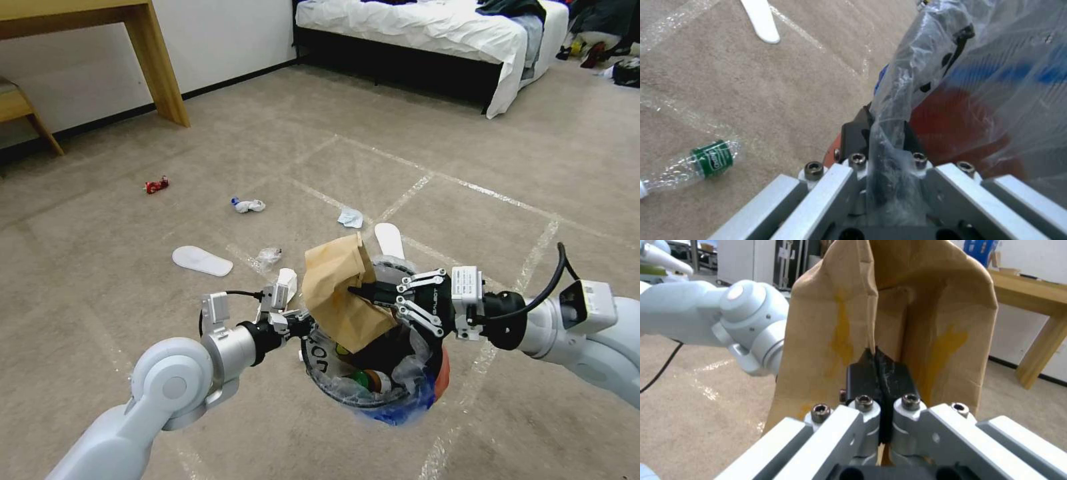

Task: Pick up the trash bin and place the garbage on the floor into it.

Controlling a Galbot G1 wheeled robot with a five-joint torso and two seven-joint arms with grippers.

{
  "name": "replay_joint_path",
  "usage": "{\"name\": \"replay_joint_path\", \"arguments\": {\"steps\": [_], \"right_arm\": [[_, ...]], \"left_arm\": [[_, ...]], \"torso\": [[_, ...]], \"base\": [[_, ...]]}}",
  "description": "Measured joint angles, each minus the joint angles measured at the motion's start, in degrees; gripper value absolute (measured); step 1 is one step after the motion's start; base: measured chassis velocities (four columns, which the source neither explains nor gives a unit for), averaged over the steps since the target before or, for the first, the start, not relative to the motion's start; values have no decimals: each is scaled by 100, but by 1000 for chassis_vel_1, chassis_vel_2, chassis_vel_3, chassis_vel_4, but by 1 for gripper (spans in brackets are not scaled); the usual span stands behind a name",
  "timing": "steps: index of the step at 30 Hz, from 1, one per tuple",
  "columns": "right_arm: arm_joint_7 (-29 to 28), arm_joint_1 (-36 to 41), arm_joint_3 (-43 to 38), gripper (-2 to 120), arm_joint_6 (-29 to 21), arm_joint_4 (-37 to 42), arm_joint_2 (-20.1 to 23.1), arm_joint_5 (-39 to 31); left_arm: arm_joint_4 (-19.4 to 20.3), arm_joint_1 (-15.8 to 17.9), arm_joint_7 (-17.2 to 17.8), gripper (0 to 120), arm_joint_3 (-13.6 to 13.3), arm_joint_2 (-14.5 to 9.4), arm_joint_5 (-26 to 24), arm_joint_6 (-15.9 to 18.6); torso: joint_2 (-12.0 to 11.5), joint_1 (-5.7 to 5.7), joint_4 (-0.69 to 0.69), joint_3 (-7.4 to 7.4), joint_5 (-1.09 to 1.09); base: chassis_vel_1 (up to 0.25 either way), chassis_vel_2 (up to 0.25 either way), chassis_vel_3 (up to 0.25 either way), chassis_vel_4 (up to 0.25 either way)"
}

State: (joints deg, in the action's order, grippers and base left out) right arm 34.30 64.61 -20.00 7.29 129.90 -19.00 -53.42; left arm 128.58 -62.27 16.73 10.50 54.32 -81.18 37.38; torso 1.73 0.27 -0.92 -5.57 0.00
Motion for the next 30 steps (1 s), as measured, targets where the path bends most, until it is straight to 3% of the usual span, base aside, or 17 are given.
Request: {"name": "replay_joint_path", "arguments": {"steps": [4, 6, 11, 13, 24, 27, 30], "right_arm": [[16, 2, 67, 1, 0, -60, -80, 50], [25, 1, 93, 12, 3, -108, -123, 78], [45, 12, 98, 23, 11, -139, -143, 99], [89, 40, 72, 36, 16, -155, -133, 99], [178, 146, -79, 74, 46, -198, -82, 87], [182, 174, -122, 90, 55, -198, -80, 59], [183, 177, -136, 95, 60, -196, -78, 53]], "left_arm": [[-25, -30, 6, 1, 10, 30, 5, -1], [-35, -45, 26, 1, 71, 61, -21, -7], [-74, -60, 28, 1, 138, 46, -39, -10], [-114, -77, 25, 1, 192, 27, -38, -10], [-161, -270, -74, 1, 325, 27, 82, -10], [-179, -353, -97, 1, 421, 34, 114, -9], [-178, -379, -103, 1, 446, 34, 122, -7]], "torso": [[0, 0, 0, 0, 0], [0, 0, 1, 0, 0], [0, 0, 0, 0, 0], [0, 0, 1, 0, 0], [0, 0, 1, 0, -1], [0, 0, 1, 0, 0], [0, 0, 1, 0, 0]], "base": [[0, 0, 0, 0], [0, 0, 0, 0], [0, 0, 0, 0], [0, 0, 0, 0], [0, 0, 0, 0], [0, 0, 0, 0], [0, 0, 0, 0]]}}
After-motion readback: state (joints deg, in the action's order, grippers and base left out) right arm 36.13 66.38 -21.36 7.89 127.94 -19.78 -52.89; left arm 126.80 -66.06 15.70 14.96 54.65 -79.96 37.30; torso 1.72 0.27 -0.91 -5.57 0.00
